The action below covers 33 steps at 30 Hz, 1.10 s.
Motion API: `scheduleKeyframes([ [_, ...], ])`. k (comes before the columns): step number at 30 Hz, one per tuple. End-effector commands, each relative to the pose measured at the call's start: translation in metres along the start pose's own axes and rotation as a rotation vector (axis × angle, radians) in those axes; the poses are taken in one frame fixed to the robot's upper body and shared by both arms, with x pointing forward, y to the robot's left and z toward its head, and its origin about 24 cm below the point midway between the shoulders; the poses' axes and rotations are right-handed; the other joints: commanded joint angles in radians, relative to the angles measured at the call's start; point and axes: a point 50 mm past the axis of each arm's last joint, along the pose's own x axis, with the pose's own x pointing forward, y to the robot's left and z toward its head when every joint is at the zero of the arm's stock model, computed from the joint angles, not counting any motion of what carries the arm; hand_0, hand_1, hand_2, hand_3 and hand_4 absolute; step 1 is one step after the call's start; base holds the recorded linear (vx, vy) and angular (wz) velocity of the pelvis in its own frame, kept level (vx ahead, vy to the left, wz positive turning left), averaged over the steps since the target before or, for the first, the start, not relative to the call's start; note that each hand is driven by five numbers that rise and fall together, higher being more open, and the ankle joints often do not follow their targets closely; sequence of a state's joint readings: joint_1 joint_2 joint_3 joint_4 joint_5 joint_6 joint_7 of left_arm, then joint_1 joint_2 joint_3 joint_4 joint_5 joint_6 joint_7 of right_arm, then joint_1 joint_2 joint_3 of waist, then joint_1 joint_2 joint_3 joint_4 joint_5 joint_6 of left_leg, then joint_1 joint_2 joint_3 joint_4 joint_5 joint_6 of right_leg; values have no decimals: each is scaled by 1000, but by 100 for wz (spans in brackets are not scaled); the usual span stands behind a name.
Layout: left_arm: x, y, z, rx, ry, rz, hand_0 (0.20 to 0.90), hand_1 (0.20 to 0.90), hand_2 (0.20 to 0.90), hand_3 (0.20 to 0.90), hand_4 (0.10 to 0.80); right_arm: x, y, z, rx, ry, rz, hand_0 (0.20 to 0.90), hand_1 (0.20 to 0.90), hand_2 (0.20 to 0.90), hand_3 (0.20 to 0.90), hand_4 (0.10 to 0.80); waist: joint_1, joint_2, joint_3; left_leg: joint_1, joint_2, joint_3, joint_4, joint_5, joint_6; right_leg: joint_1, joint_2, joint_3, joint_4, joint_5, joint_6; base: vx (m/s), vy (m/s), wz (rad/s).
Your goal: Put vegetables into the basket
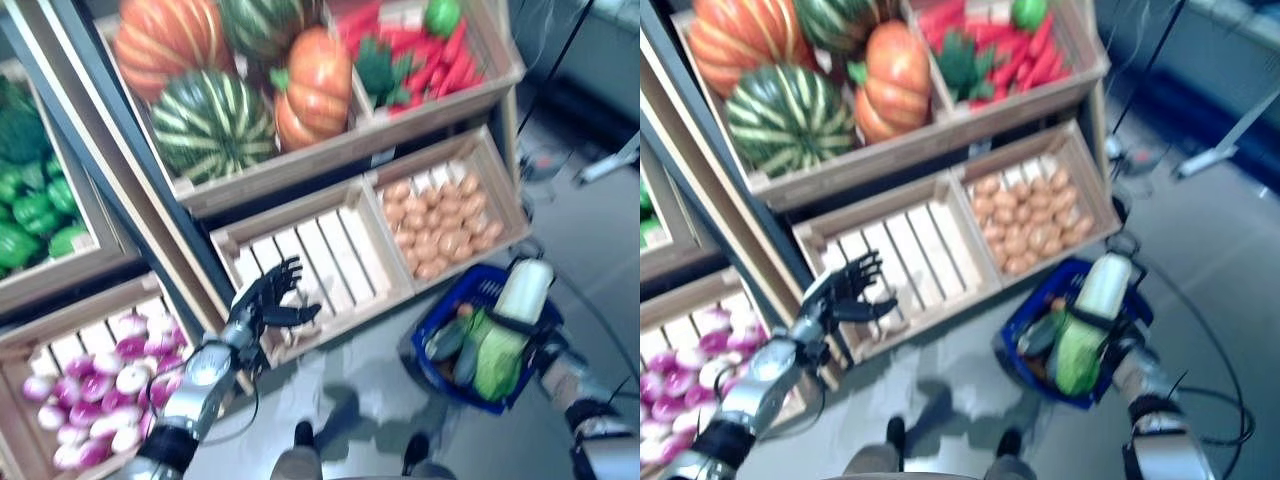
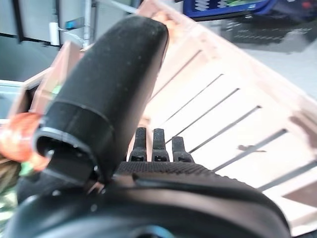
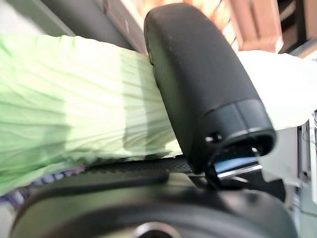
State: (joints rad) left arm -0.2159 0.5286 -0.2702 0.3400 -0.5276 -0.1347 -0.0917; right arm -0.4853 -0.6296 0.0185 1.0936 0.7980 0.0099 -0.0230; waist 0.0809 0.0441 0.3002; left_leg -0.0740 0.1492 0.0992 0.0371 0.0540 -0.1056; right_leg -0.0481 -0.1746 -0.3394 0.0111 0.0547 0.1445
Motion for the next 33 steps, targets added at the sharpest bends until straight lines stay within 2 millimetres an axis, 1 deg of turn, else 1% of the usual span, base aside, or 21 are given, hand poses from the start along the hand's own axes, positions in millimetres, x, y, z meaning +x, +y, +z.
scheduleKeyframes([
  [1, 14, 8, 67, 6, -340, 9, 900, 900, 900, 900, 800, -1, 8, 85, 136, -333, -12, 300, 300, 300, 300, 400, 17, -17, 53, -77, -11, -14, 172, -51, 2, -74, -60, 43, 239, -65, -48, -188, 53, -1],
  [2, 14, 6, 70, 0, -357, 10, 900, 900, 900, 900, 800, -2, 7, 90, 137, -348, -37, 300, 300, 300, 300, 400, 14, -14, 74, -122, -10, -14, 238, -73, 4, -113, -70, 45, 297, -83, -56, -211, 69, -5],
  [4, 13, 5, 72, -1, -371, 12, 900, 900, 900, 900, 800, -3, 5, 94, 138, -361, -56, 300, 300, 300, 300, 400, 12, -12, 90, -159, -8, -11, 298, -96, 8, -147, -79, 45, 357, -105, -63, -154, 54, -9],
  [5, 13, 3, 74, -4, -389, 10, 900, 900, 900, 900, 800, -4, 4, 98, 141, -377, -68, 300, 300, 300, 300, 400, 11, -11, 106, -201, -7, -13, 363, -122, 9, -180, -89, 49, 414, -126, -71, -143, 38, -10],
  [6, 13, 1, 77, -10, -405, 8, 900, 900, 900, 900, 800, -4, 4, 100, 143, -386, -67, 300, 300, 300, 300, 400, 9, -8, 119, -227, -1, -10, 408, -142, 16, -206, -98, 51, 467, -146, -78, -138, 33, -7],
  [7, 12, 1, 78, -14, -411, 6, 900, 900, 900, 900, 800, -4, 5, 100, 144, -388, -66, 300, 300, 300, 300, 400, 8, -8, 125, -237, 2, -9, 430, -157, 17, -219, -104, 55, 495, -161, -78, -146, 18, -6],
  [8, 12, -2, 82, -24, -432, -5, 900, 900, 900, 900, 800, -5, 3, 103, 157, -398, -67, 300, 300, 300, 300, 400, 7, -6, 141, -284, 2, -15, 506, -188, 23, -258, -120, 58, 566, -185, -87, -136, 2, -3],
  [9, 12, -3, 85, -27, -446, -14, 900, 900, 900, 900, 800, -5, 2, 105, 165, -401, -67, 300, 300, 300, 300, 400, 5, -5, 148, -307, 6, -16, 543, -207, 30, -279, -128, 61, 604, -200, -92, -157, 0, 2],
  [11, 13, -5, 87, -27, -458, -21, 900, 900, 900, 900, 800, -5, 2, 106, 171, -404, -68, 300, 300, 300, 300, 400, 3, -4, 156, -330, 9, -18, 581, -224, 33, -305, -136, 66, 644, -213, -95, -104, 0, 2],
  [12, 14, -9, 92, -27, -483, -39, 900, 900, 900, 900, 800, -6, 1, 110, 181, -412, -71, 300, 300, 300, 300, 400, -1, -2, 169, -365, 14, -16, 647, -258, 43, -342, -151, 70, 706, -235, -102, -112, 4, 2],
  [13, 14, -12, 94, -26, -492, -46, 900, 900, 900, 900, 800, -5, 2, 111, 180, -413, -69, 300, 300, 300, 300, 400, -2, -1, 173, -383, 16, -17, 679, -271, 44, -361, -156, 74, 736, -246, -104, -103, 5, 3],
  [14, 14, -12, 94, -26, -492, -46, 900, 900, 900, 900, 800, -5, 2, 111, 180, -414, -68, 300, 300, 300, 300, 400, -2, -1, 172, -386, 16, -18, 682, -273, 44, -365, -156, 75, 740, -248, -104, -69, 7, 6],
  [15, 15, -14, 96, -25, -508, -56, 900, 900, 900, 900, 800, -5, 3, 113, 181, -418, -62, 300, 300, 300, 300, 400, -4, 1, 179, -406, 18, -17, 726, -292, 50, -389, -165, 82, 782, -263, -106, 0, 0, 0],
  [16, 14, -16, 99, -25, -522, -66, 900, 900, 900, 900, 800, -6, 4, 118, 176, -425, -65, 300, 300, 300, 300, 400, -6, 3, 184, -428, 21, -22, 792, -350, 51, -419, -177, 100, 848, -306, -97, -61, 6, -1],
  [17, 14, -17, 101, -25, -530, -71, 900, 900, 900, 900, 800, -6, 4, 120, 173, -430, -62, 300, 300, 300, 300, 400, -9, 4, 188, -442, 21, -21, 814, -356, 56, -438, -184, 103, 869, -308, -101, -41, 3, -2],
  [18, 15, -18, 103, -30, -540, -76, 900, 900, 900, 900, 800, -6, 5, 123, 172, -431, -54, 660, 660, 660, 660, 640, -12, 5, 194, -466, 23, -21, 868, -386, 58, -468, -193, 115, 915, -331, -100, -138, 5, 0],
  [19, 15, -18, 104, -31, -544, -78, 900, 900, 900, 900, 800, -6, 5, 124, 175, -429, -52, 900, 900, 900, 900, 800, -13, 4, 196, -481, 24, -14, 869, -366, 66, -482, -198, 109, 913, -314, -111, -59, 8, -3],
  [20, 15, -19, 106, -41, -555, -81, 900, 900, 900, 900, 800, -6, 4, 126, 173, -427, -64, 900, 900, 900, 900, 800, -15, 7, 197, -498, 24, -23, 929, -421, 63, -511, -200, 130, 970, -356, -100, -40, 9, -4],
  [24, 16, -21, 109, -57, -580, -75, 900, 900, 900, 900, 800, -7, 3, 134, 192, -447, -39, 900, 900, 900, 900, 800, -20, 12, 200, -551, 28, -35, 1023, -467, 69, -576, -202, 147, 1052, -392, -106, -33, 2, -3],
  [28, 15, -21, 112, -66, -605, -80, 900, 900, 900, 900, 800, -8, 1, 139, 197, -458, -38, 900, 900, 900, 900, 800, -25, 15, 196, -573, 30, -39, 1059, -487, 68, -604, -201, 156, 1084, -407, -104, -21, -3, 5],
  [33, 15, -18, 111, -68, -593, -83, 900, 900, 900, 900, 800, -9, -4, 140, 197, -455, -42, 900, 900, 900, 900, 800, -27, 10, 183, -572, 39, -43, 1073, -498, 63, -607, -203, 161, 1096, -413, -97, -3, 0, 0],
])
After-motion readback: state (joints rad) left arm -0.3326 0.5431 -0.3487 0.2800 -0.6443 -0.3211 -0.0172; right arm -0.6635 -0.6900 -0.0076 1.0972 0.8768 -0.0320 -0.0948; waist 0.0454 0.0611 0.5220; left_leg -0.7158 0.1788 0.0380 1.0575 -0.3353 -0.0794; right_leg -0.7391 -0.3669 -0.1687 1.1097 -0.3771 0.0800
